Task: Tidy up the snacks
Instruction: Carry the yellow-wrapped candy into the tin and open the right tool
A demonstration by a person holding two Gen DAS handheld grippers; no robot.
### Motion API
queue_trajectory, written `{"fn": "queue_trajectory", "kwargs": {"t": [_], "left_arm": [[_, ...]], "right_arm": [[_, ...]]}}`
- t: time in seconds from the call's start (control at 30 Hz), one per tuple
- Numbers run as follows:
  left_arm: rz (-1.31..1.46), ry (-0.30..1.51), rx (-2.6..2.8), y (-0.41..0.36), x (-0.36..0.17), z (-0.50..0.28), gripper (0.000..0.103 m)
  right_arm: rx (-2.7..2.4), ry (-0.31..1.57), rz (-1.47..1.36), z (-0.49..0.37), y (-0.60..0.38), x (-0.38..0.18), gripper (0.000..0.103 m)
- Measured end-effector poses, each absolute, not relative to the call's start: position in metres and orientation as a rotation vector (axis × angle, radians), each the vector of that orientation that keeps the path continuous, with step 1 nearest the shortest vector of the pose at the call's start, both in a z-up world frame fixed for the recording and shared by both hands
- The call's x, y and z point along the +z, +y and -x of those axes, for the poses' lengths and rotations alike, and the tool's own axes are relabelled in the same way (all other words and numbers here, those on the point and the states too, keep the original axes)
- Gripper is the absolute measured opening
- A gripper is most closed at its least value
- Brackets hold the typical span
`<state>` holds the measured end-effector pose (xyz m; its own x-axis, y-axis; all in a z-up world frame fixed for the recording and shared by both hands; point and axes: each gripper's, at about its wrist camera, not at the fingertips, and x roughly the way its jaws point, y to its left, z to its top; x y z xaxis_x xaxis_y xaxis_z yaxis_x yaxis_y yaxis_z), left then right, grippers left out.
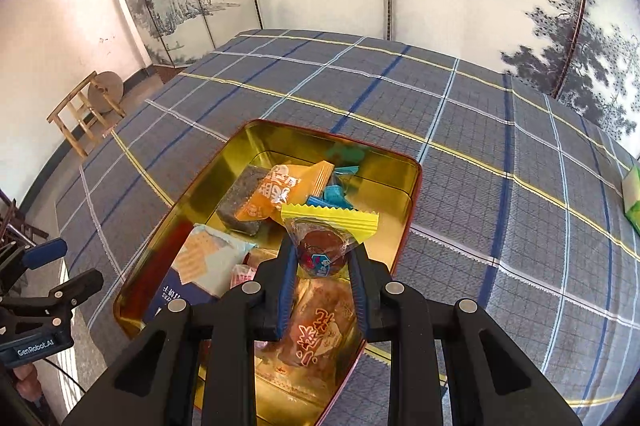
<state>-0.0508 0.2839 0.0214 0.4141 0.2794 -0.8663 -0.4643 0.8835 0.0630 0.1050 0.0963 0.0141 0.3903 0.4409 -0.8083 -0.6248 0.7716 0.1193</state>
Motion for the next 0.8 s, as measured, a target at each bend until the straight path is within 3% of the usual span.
{"fn": "queue_trajectory", "kwargs": {"t": [0.8], "left_arm": [[0.225,1.053,0.517,0.306,0.019,0.062,0.071]], "right_arm": [[0.66,1.044,0.236,-0.123,0.133,-0.024,0.029]]}}
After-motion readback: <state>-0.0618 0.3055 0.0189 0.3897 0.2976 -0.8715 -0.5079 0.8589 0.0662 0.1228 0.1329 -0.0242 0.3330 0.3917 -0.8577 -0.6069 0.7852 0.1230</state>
